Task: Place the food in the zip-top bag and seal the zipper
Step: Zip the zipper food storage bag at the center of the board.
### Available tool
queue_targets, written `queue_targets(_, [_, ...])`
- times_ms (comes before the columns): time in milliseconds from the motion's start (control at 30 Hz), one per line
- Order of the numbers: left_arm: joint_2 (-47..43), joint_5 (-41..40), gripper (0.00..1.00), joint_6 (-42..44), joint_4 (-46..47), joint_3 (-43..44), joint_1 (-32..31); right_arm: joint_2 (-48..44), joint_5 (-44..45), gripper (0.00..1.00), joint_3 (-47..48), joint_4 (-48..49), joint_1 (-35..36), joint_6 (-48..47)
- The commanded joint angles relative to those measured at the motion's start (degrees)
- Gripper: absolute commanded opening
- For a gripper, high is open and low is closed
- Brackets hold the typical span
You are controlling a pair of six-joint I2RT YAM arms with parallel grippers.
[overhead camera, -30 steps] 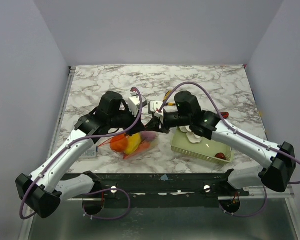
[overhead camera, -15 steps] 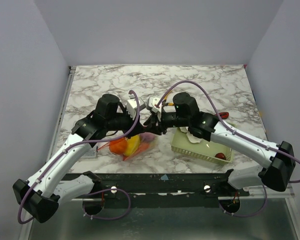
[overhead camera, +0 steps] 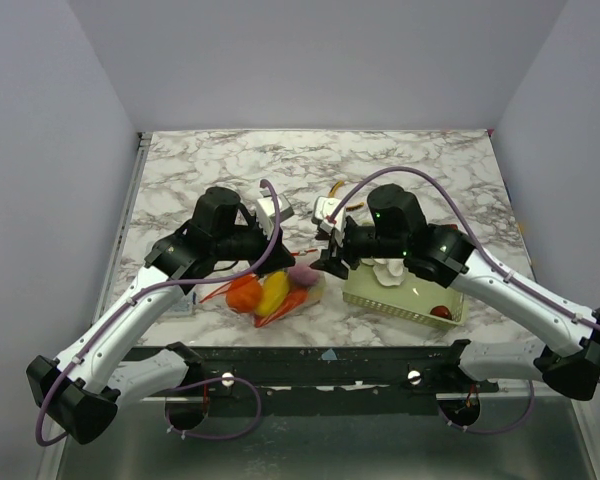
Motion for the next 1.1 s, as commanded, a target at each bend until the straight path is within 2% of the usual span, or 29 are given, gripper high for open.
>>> queue_targets(0, [-0.57, 2.74, 0.0, -0.13, 2.37, 1.01, -0.35, 1.54, 0.33, 0.61, 4.09, -4.95, 0.24, -3.69])
queue_targets(233, [-0.58, 3.2, 0.0, -0.3, 2.37, 1.0, -0.37, 5.23, -4.3, 0.54, 7.02, -3.91, 0.29, -4.87])
queue_targets(300, [-0.8, 3.21, 0.0, -0.3, 2.46, 1.01, -0.37, 6.46, -6.37, 0.49, 8.05, -4.85, 0.26, -5.68])
queue_targets(467, [-1.02, 3.25, 0.0, -0.3, 2.56, 1.01, -0.37, 7.45, -9.42, 0.31, 8.9, -4.89, 0.26, -6.27])
queue_targets(633, [-1.15, 3.64, 0.0, -0.28, 2.66, 0.96, -0.37, 9.18, -12.43, 0.01, 10.24, -6.84, 0.26, -8.01])
queue_targets(833, [-1.99, 5.05, 0.0, -0.3, 3.61, 0.38, -0.37, 8.93, -16.07, 0.01, 7.82, -1.17, 0.23, -7.24])
queue_targets(1067, [-2.54, 5.34, 0.0, -0.13, 3.5, 0.44, -0.37, 11.47, -19.85, 0.05, 7.66, 1.09, 0.23, -6.73])
